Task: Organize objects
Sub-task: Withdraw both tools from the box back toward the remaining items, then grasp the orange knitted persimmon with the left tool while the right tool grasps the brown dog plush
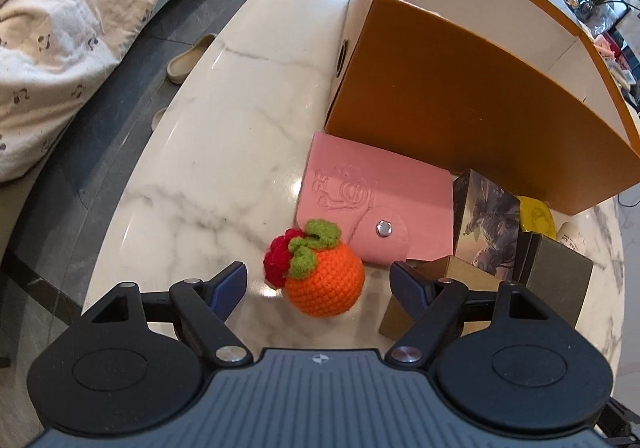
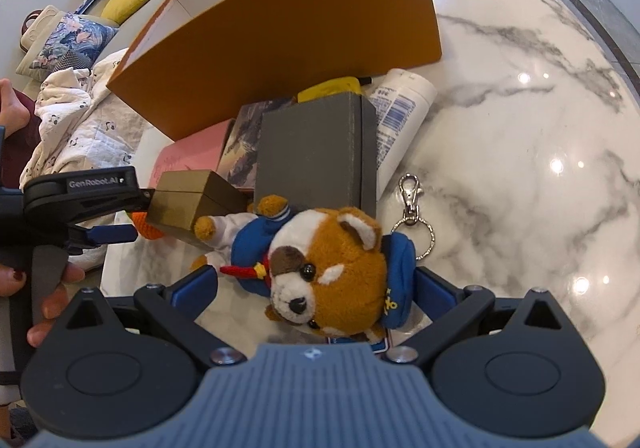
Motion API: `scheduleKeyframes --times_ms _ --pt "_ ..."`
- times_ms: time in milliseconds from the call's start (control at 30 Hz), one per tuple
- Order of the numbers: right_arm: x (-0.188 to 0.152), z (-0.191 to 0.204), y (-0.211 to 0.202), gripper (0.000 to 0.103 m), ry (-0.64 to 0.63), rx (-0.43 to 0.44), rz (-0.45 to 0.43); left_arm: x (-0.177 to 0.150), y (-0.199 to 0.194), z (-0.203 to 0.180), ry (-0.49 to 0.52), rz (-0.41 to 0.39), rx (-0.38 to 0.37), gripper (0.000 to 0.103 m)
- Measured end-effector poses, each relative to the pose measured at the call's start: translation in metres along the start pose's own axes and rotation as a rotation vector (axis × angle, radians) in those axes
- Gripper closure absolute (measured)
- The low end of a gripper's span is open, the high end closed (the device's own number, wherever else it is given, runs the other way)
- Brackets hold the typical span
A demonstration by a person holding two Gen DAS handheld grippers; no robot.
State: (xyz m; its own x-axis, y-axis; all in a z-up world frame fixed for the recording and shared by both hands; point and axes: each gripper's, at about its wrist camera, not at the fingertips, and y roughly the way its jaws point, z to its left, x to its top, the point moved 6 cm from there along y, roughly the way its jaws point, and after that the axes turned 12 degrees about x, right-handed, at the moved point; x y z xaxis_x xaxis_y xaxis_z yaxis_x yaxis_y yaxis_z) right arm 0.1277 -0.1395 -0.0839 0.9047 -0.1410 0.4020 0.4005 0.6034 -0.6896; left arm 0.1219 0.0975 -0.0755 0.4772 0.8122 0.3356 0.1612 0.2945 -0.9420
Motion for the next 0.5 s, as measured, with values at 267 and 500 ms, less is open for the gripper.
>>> scheduleKeyframes --times_ms 267,500 --pt "0.0014 -0.0031 0.0033 0.002 -0.002 -0.001 -0.023 -0.0011 0.0023 -0.0016 -0.001 -0.013 0.016 0.042" --pt "0.0033 -0.0032 -0.0040 0.026 -0.023 -0.018 -0.033 -0.0022 0.0011 -0.0020 0.009 0.000 0.007 0.043"
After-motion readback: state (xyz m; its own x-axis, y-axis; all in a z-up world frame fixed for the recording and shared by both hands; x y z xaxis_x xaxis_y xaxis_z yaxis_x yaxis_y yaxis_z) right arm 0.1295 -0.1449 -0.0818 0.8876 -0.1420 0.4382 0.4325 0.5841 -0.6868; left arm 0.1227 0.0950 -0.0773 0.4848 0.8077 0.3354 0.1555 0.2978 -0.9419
